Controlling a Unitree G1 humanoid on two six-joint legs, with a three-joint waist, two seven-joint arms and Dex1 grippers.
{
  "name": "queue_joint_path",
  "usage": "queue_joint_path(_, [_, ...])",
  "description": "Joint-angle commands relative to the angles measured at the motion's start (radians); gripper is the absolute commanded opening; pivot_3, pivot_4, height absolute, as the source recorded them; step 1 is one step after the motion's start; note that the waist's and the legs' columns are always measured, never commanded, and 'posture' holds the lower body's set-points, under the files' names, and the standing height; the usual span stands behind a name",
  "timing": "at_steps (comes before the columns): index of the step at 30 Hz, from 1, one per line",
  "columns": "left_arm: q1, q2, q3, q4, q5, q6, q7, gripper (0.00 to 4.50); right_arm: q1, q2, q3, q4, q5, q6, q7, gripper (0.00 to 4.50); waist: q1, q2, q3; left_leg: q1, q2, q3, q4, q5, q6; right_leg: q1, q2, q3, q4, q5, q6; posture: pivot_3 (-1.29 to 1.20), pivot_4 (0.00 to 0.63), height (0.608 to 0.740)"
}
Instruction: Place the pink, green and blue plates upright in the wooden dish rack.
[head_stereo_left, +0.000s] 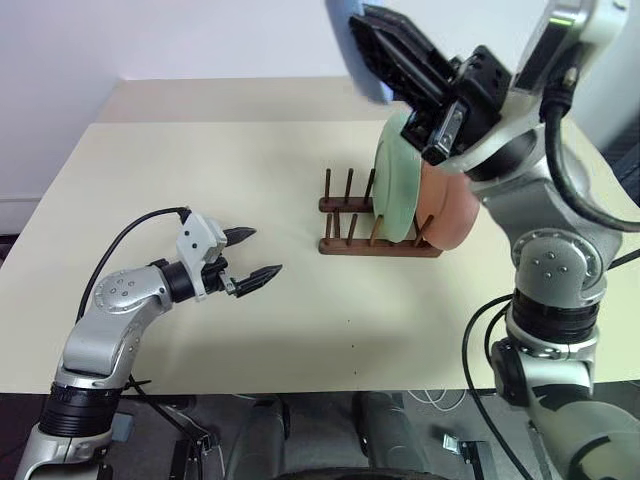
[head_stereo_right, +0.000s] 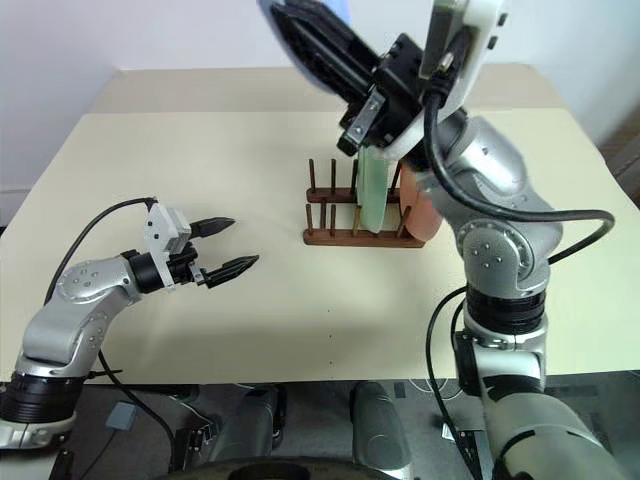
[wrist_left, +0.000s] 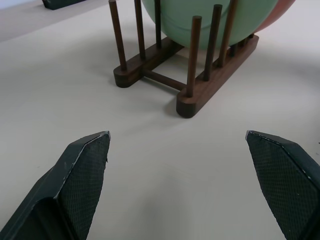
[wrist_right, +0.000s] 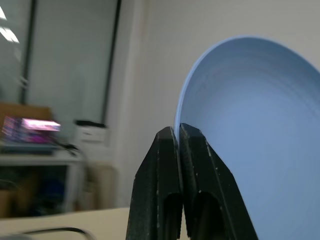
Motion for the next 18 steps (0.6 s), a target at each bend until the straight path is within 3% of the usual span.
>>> queue_joint_path(1, [0.003,0.002,0.02,-0.022,0.001,-0.022,0.006,4.5,0.044,0.064,-0.01,-0.035,0.122,0.062,-0.114,0.06,-0.001,0.0,0.0,0.0,0.0,0.0,0.0,0.0,0.0,0.0,0.0,0.0,0.0,0.0,0.0,0.0,0.15,0.73])
queue_joint_path(9, [-0.003,0.003,0.02,-0.015,0.0,-0.019,0.006,4.5,0.118,0.17,-0.03,0.048,0.243,0.146,-0.293,0.06,-0.004,0.0,0.0,0.0,0.0,0.0,-0.001,0.0,0.0,-0.001,0.0,0.0,0.001,0.0,0.0,0.0,0.15,0.73])
queue_joint_path(18, [-0.002,0.008,0.021,-0.013,-0.001,-0.017,0.003,4.5,0.195,0.159,-0.069,0.015,0.353,0.156,-0.343,0.06,-0.005,0.0,0.0,-0.001,0.0,0.0,-0.001,0.0,0.0,-0.002,0.001,0.0,0.0,0.0,0.0,0.0,0.15,0.73])
